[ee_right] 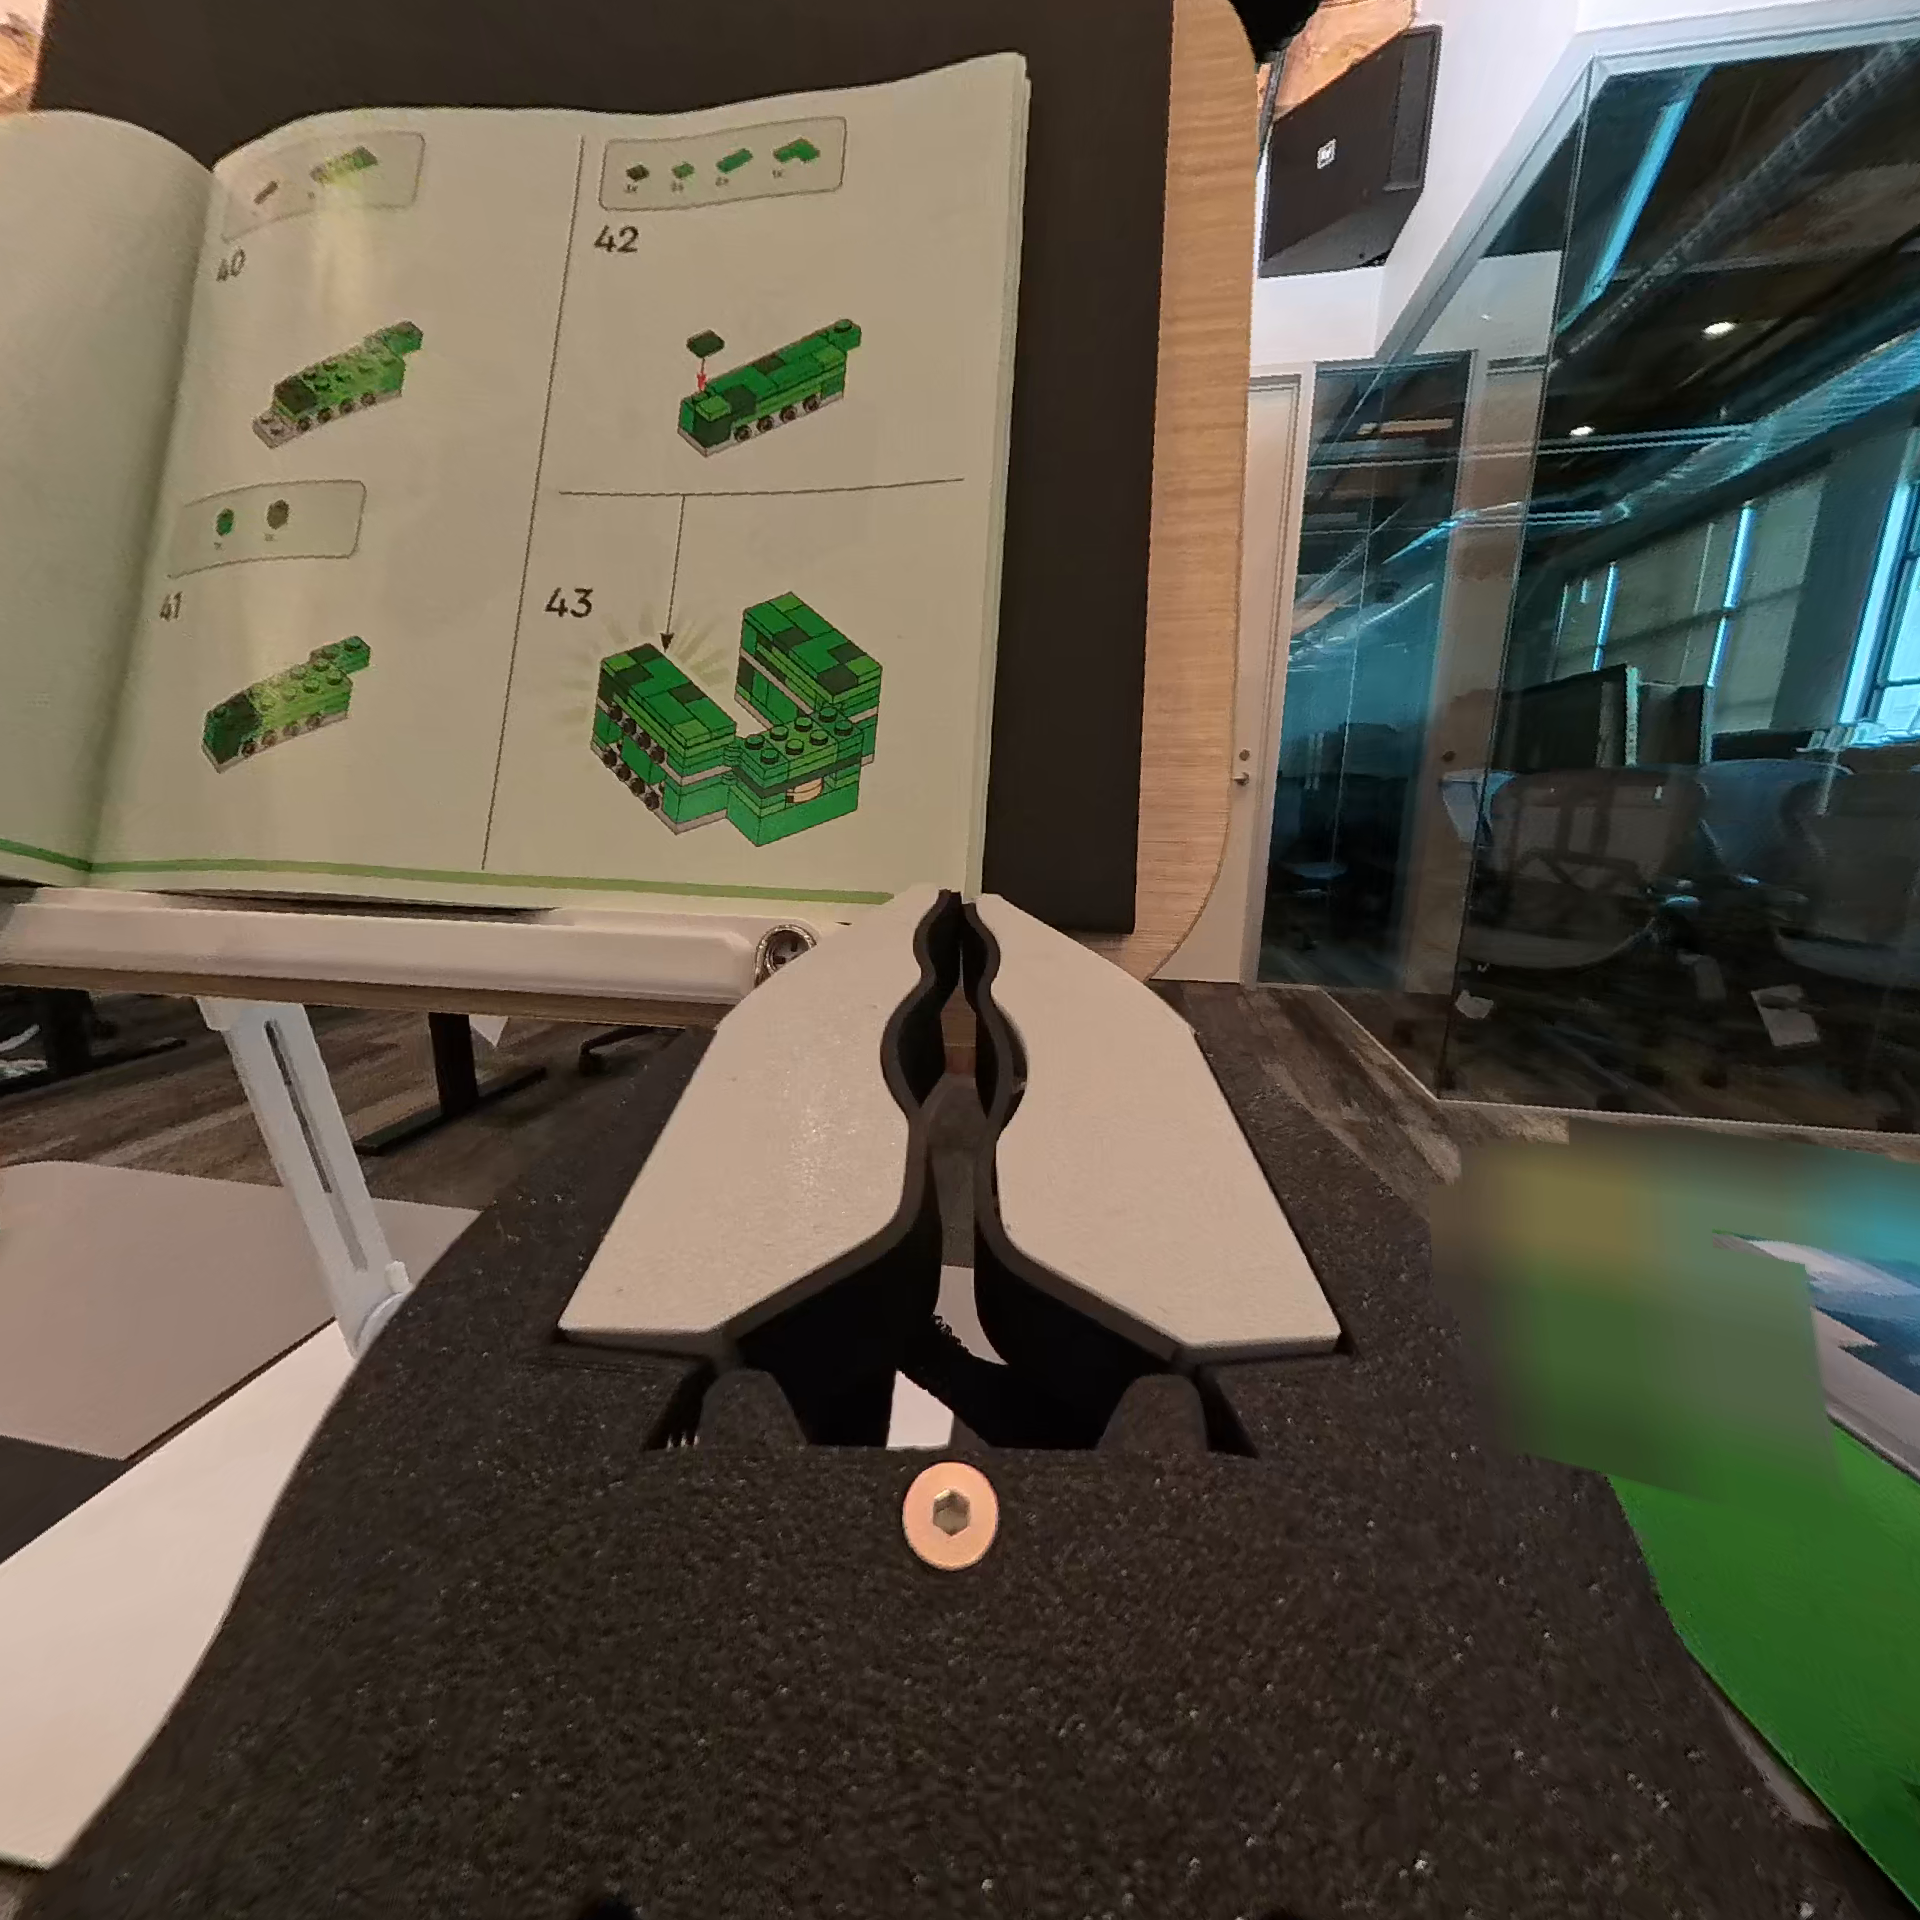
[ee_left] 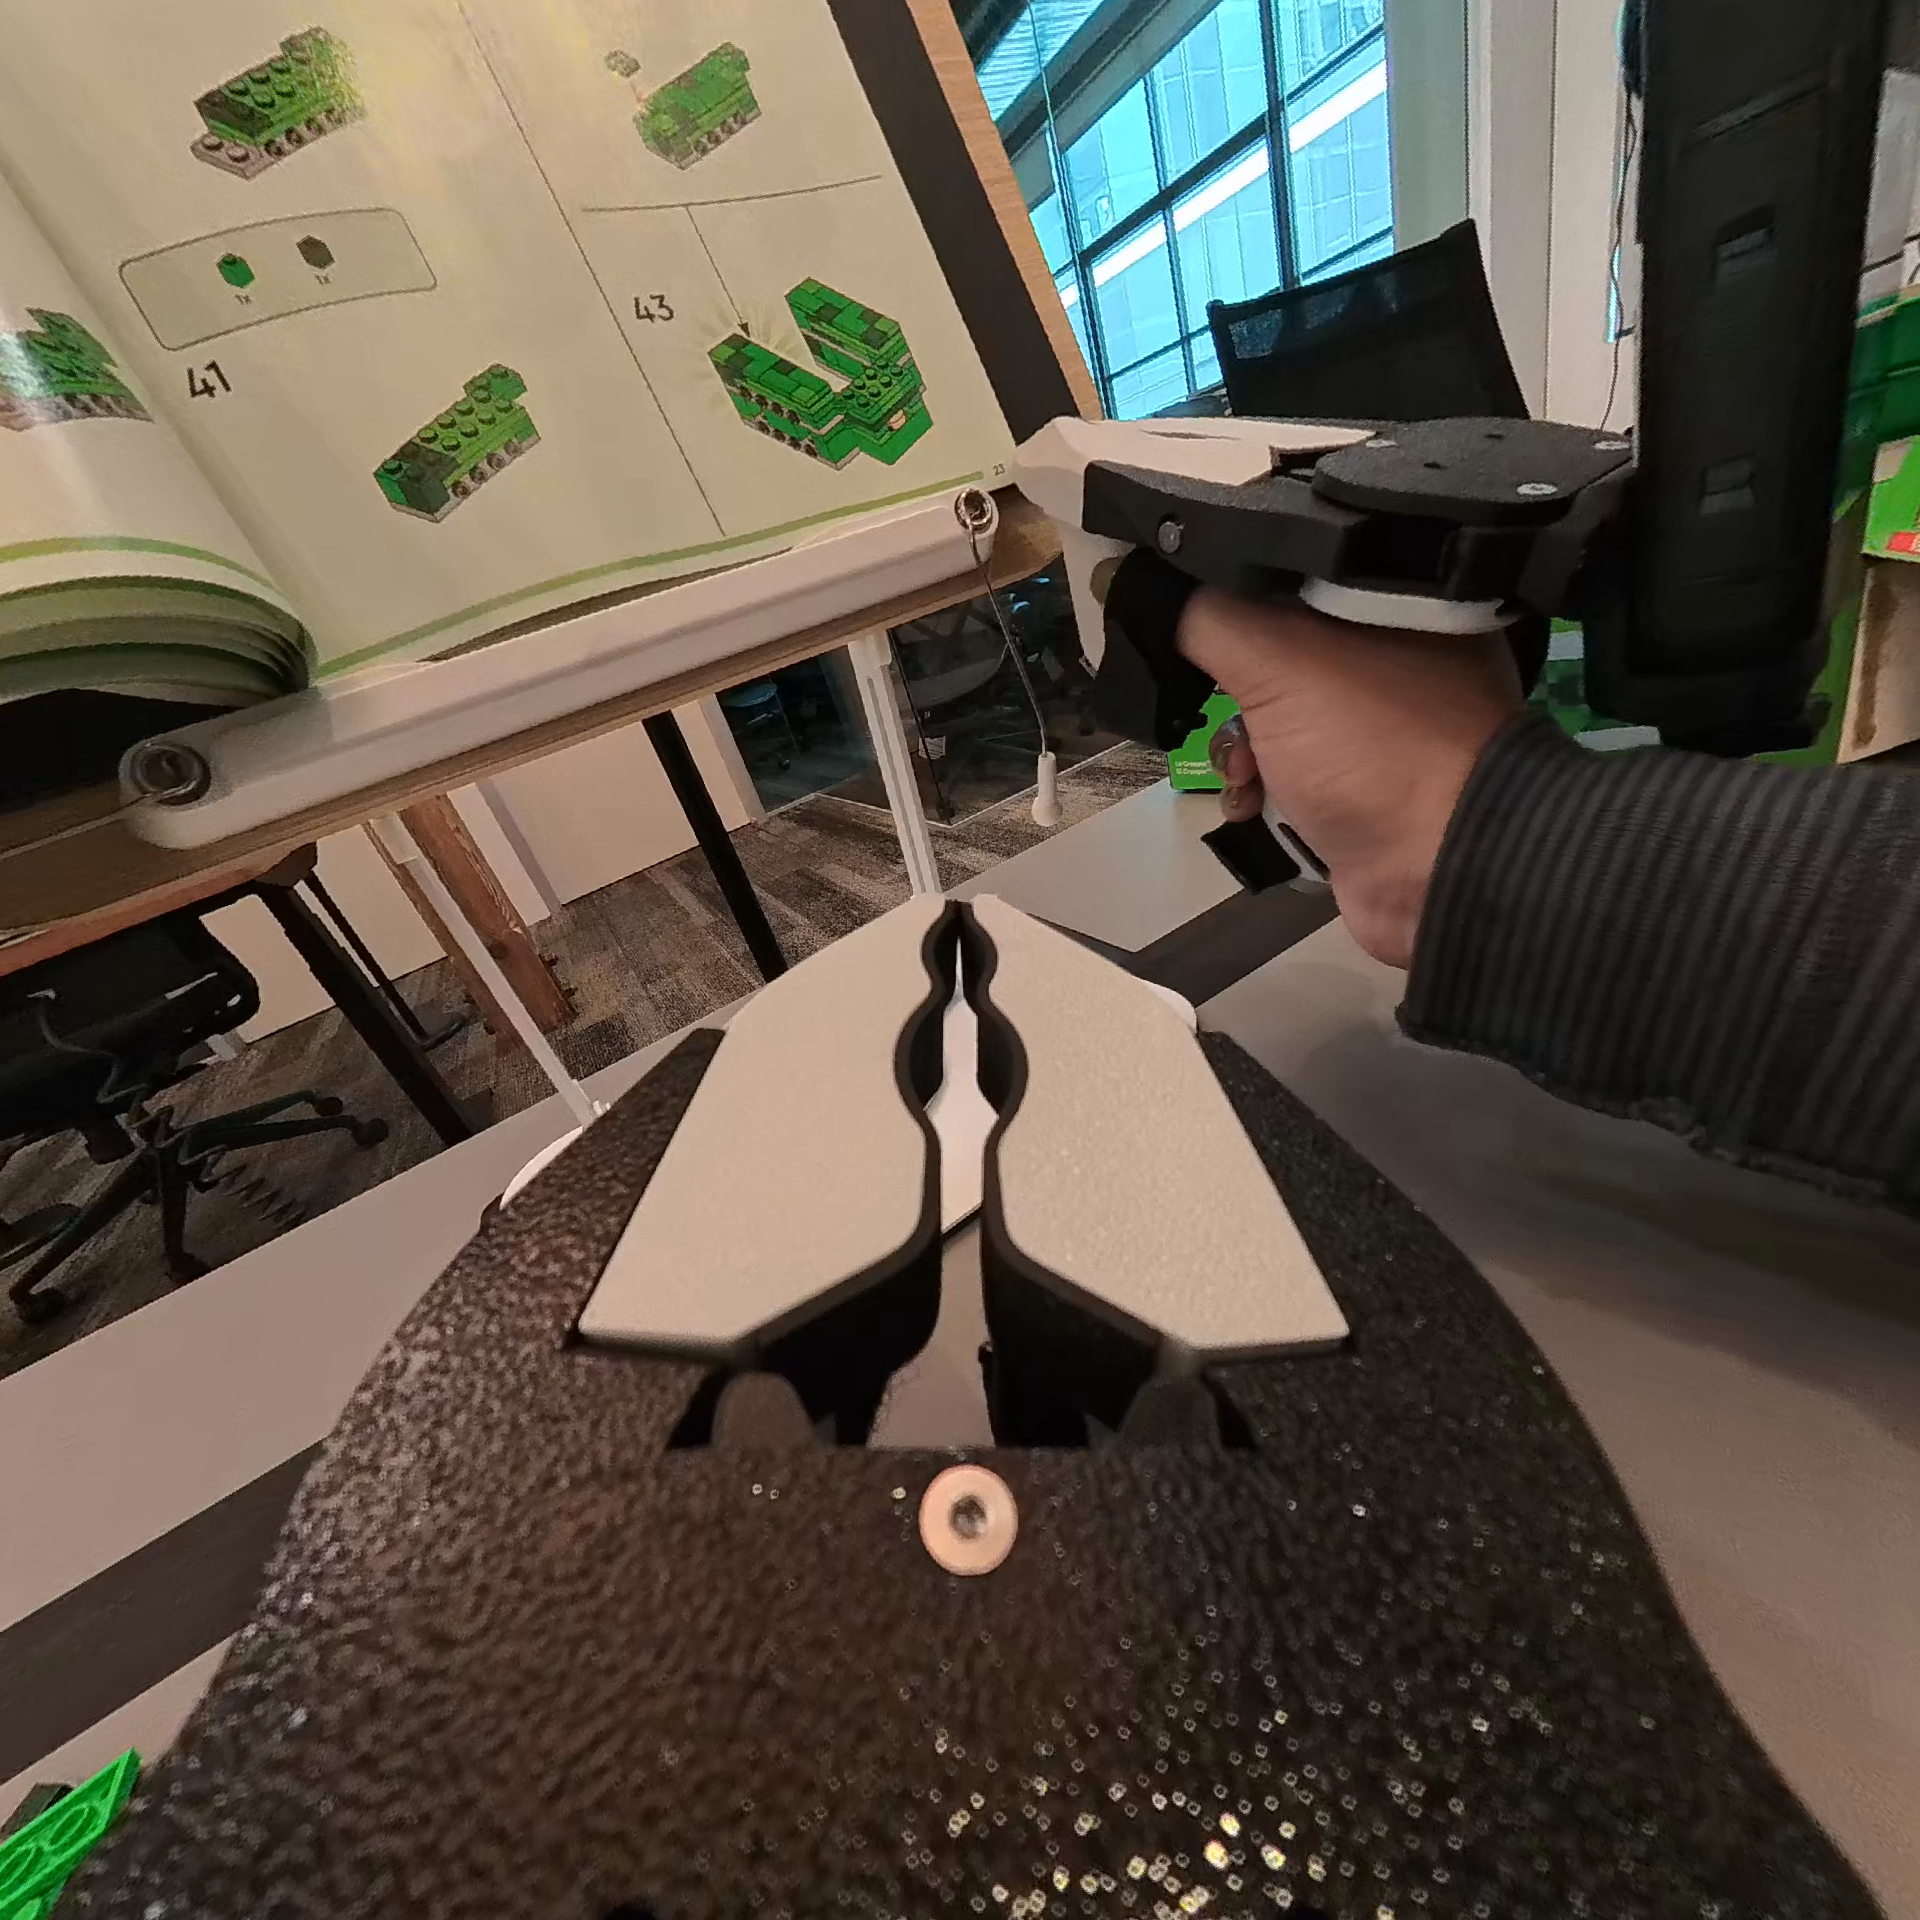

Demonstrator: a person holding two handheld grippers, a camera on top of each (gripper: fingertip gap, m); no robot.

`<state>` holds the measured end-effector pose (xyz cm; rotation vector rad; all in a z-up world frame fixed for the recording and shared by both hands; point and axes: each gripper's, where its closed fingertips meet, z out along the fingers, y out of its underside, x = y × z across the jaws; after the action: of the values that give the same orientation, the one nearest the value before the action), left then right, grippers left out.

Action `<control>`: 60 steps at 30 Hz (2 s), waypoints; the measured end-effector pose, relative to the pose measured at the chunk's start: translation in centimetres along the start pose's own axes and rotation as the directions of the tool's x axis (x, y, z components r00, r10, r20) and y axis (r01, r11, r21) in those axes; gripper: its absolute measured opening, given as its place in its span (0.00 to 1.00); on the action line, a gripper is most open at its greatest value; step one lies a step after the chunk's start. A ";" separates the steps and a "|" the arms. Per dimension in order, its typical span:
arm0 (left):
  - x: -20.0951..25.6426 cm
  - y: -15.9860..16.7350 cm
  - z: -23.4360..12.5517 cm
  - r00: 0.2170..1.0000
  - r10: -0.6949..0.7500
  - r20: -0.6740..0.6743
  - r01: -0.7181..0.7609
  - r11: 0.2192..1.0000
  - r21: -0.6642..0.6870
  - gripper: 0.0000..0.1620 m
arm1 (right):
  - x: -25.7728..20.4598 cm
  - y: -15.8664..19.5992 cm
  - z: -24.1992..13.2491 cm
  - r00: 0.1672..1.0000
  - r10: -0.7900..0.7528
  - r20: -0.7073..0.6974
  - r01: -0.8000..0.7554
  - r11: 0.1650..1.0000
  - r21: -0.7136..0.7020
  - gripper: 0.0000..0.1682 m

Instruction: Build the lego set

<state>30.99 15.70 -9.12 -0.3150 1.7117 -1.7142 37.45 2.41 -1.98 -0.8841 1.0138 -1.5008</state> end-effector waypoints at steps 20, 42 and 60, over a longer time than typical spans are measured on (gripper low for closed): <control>0.1 -0.1 0.0 1.000 -0.005 -0.008 0.005 1.000 0.004 0.00 | -3.5 -1.2 -0.8 0.983 -0.129 0.130 0.116 0.988 0.102 0.00; -4.4 -3.7 0.3 0.981 -0.022 0.191 -0.009 0.987 0.158 0.03 | -0.6 -0.6 -0.8 0.992 0.123 0.031 -0.125 0.989 0.082 0.10; -3.3 -2.7 1.0 0.990 -0.019 0.143 0.001 0.993 0.122 0.02 | -0.6 -0.4 0.0 0.993 0.104 0.049 -0.107 0.992 0.068 0.04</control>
<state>33.22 16.69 -5.50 -0.3824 1.4978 -1.7503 37.43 3.06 -1.65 -0.7986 0.9539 -1.4132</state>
